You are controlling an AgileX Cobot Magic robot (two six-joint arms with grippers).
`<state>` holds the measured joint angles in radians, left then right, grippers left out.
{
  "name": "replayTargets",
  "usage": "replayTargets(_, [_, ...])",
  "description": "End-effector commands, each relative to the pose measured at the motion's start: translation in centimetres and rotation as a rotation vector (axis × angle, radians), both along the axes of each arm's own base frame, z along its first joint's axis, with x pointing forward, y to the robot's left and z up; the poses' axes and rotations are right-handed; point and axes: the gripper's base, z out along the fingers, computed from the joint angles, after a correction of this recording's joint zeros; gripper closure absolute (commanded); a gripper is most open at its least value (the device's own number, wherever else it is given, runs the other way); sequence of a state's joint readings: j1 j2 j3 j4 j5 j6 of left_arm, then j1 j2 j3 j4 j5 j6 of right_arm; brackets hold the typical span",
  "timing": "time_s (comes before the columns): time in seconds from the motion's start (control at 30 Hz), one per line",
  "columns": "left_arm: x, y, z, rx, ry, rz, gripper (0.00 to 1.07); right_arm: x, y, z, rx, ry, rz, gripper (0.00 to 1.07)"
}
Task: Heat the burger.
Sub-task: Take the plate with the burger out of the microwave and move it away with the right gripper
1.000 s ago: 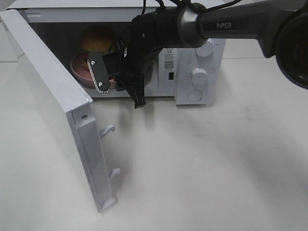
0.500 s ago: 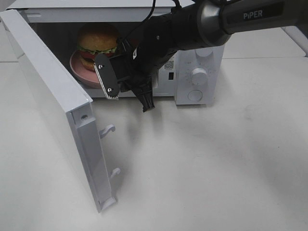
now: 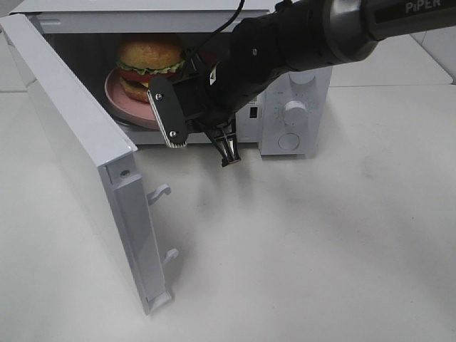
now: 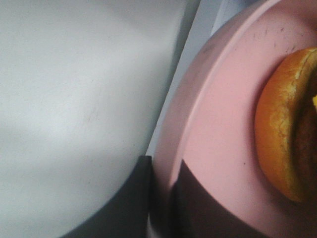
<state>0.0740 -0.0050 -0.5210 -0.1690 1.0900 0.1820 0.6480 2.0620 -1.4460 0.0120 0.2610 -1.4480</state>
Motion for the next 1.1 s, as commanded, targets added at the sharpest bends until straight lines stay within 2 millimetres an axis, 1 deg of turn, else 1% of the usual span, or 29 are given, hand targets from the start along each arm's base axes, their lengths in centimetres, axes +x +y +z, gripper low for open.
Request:
replayTargets(0.03, [-0.2,-0.1,0.1,-0.010,-0.032,0.004,0.09,-0.5,-0.1,2.0,0.038,-0.081,0.029,1.07])
replayTargets(0.13, [-0.2,-0.1,0.1,-0.010,-0.032,0.004,0.09,-1.0,-0.3,2.2,0.029,-0.082,0.055,1.07])
replayTargets(0.2, [-0.2,-0.1,0.1,-0.010,-0.032,0.004,0.09,-1.8,-0.7,2.2,0.016,-0.082,0.104,1.07])
replayTargets(0.33, [-0.2,-0.1,0.1,-0.010,-0.032,0.004,0.09,-2.5,-1.1,2.3,0.008,-0.088,0.141,1.07])
replayTargets(0.37, [-0.2,-0.1,0.1,-0.010,-0.032,0.004,0.09,-3.0,-1.4,2.5,0.013,-0.105,0.152,1.07])
replayTargets(0.43, [-0.2,-0.1,0.1,-0.010,-0.032,0.004,0.09,-3.1,-1.7,2.6,0.017,-0.116,0.152,1.07])
replayTargets(0.57, [-0.2,-0.1,0.1,-0.010,-0.032,0.004,0.09,-4.4,-2.7,2.8,0.015,-0.132,0.156,1.07])
replayTargets(0.7, [-0.2,-0.1,0.1,-0.010,-0.032,0.004,0.09,-5.1,-3.3,2.9,0.012,-0.125,0.154,1.07])
replayTargets(0.73, [-0.2,-0.1,0.1,-0.010,-0.032,0.004,0.09,-5.6,-3.7,2.9,0.009,-0.120,0.154,1.07])
replayTargets(0.8, [-0.2,-0.1,0.1,-0.010,-0.032,0.004,0.09,-5.9,-3.9,2.9,0.008,-0.120,0.153,1.07])
replayTargets(0.87, [-0.2,-0.1,0.1,-0.010,-0.032,0.004,0.09,-7.0,-4.7,2.9,0.004,-0.117,0.151,1.07])
replayTargets(0.97, [-0.2,-0.1,0.1,-0.010,-0.032,0.004,0.09,-7.2,-4.9,3.0,0.004,-0.117,0.150,1.07])
replayTargets(1.03, [-0.2,-0.1,0.1,-0.010,-0.032,0.004,0.09,-8.4,-5.9,3.0,0.001,-0.106,0.145,1.07])
replayTargets(1.1, [-0.2,-0.1,0.1,-0.010,-0.032,0.004,0.09,-8.7,-6.0,3.1,0.002,-0.105,0.143,1.07])
